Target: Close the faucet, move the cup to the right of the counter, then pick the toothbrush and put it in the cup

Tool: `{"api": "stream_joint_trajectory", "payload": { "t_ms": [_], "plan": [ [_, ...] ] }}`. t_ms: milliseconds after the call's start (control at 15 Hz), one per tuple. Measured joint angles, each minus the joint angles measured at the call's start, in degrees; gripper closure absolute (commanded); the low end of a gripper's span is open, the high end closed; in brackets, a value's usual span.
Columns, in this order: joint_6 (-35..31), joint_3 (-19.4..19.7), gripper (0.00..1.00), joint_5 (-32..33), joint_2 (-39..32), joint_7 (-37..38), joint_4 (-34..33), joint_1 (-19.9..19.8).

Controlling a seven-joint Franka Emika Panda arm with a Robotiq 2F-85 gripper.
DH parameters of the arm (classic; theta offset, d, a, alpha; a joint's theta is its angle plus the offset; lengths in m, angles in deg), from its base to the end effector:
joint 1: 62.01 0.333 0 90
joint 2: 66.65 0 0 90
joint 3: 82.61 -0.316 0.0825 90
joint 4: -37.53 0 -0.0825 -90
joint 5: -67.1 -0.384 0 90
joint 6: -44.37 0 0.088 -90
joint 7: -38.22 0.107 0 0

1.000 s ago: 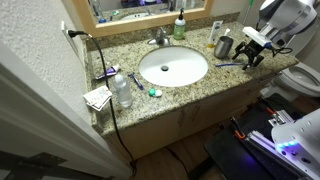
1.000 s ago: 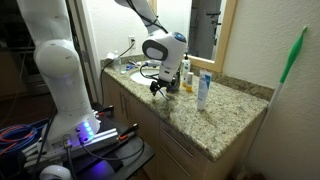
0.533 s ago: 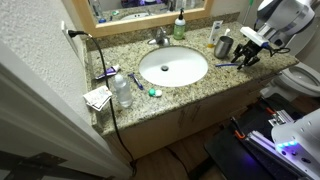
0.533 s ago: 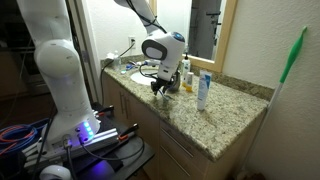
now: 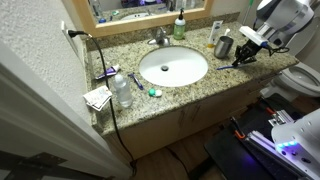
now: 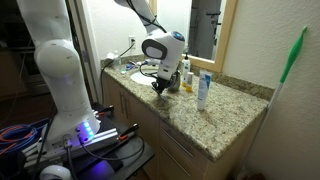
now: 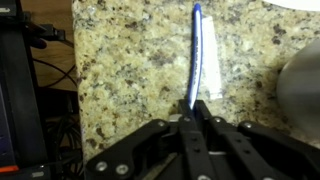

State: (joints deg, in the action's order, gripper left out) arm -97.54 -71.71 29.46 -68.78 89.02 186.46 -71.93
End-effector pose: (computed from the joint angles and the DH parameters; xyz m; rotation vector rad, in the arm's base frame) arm 0.3931 -0.1523 0.2299 -1.7477 2.2144 0.3361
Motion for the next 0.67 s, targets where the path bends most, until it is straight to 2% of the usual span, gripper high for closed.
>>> {"api": "stream_joint_trajectory", "payload": {
  "t_ms": [400,667],
  "plan": [
    [0.34,1.00,0.98,0.05,-0.15,2.68,-0.43,-0.53],
    [5.02,9.48,0.98,0.16,-2.58,3.25,-4.55,-7.69]
  ]
}}
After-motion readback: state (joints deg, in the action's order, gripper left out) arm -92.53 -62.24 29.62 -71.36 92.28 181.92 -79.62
